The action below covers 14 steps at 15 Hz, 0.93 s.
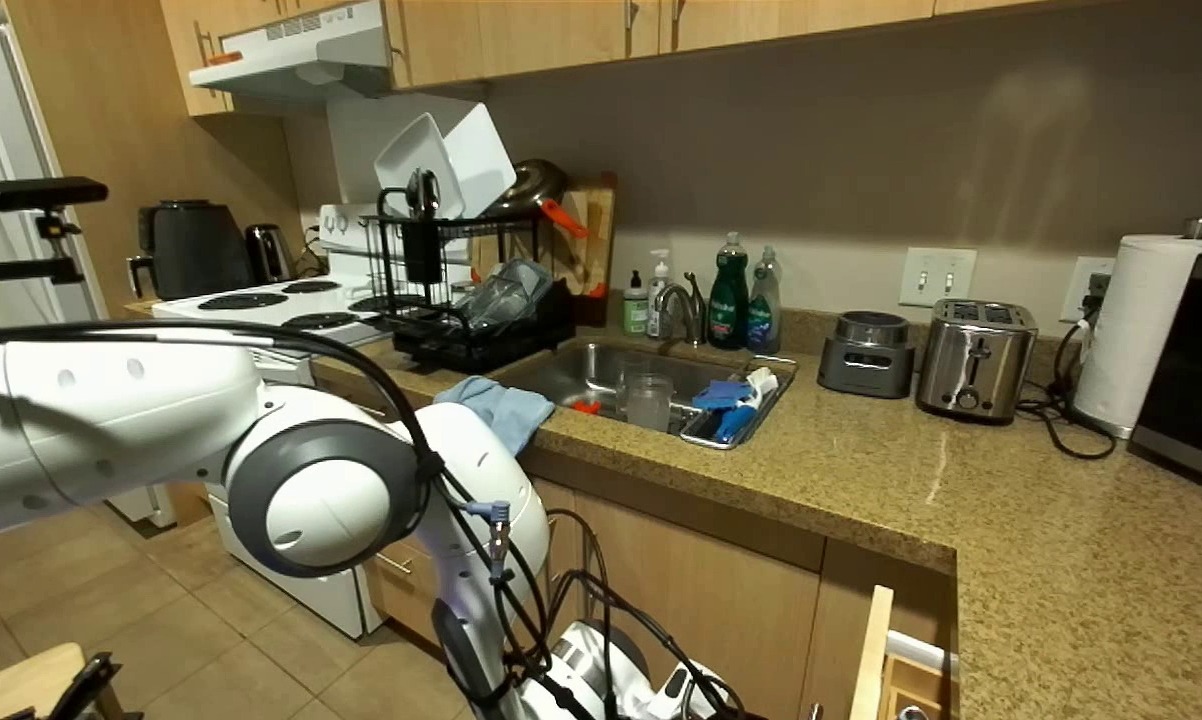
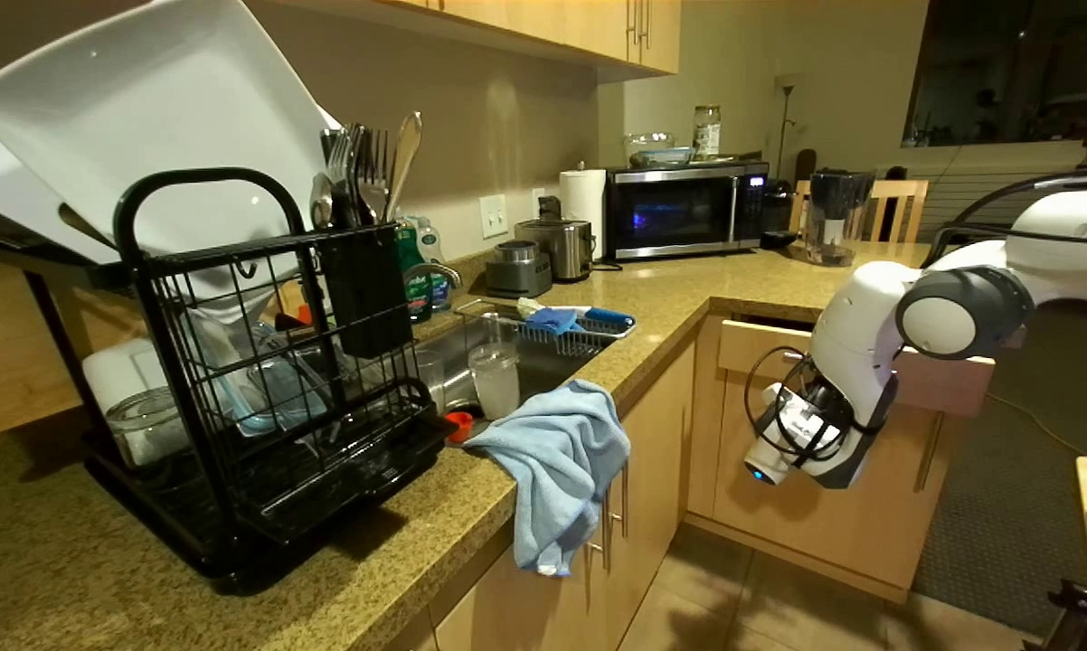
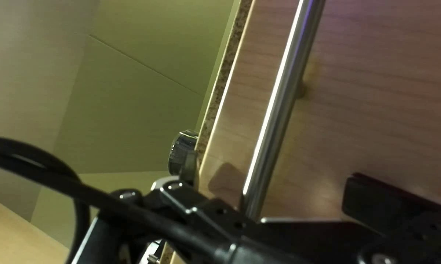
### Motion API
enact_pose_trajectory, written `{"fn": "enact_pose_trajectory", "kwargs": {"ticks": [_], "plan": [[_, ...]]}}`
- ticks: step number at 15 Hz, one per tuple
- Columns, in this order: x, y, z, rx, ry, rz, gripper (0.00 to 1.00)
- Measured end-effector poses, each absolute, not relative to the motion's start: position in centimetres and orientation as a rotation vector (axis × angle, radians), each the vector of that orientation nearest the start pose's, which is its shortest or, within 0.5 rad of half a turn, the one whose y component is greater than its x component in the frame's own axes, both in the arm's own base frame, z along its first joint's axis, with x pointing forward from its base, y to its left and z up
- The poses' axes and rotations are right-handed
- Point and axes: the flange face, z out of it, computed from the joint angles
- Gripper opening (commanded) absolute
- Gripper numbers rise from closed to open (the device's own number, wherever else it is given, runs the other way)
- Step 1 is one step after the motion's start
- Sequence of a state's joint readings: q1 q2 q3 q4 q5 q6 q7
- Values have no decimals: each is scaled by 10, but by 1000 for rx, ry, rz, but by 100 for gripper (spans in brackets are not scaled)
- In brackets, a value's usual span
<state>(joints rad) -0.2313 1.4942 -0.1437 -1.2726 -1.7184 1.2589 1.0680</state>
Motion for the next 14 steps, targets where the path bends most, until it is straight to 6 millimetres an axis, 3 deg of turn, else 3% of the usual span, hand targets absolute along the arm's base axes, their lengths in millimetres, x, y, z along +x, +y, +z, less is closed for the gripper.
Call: {"fn": "enact_pose_trajectory", "kwargs": {"ticks": [5, 14], "plan": [[495, -340, -81, 1131, 4, -443, 100], [486, -369, -74, 1151, 113, -644, 100]]}}
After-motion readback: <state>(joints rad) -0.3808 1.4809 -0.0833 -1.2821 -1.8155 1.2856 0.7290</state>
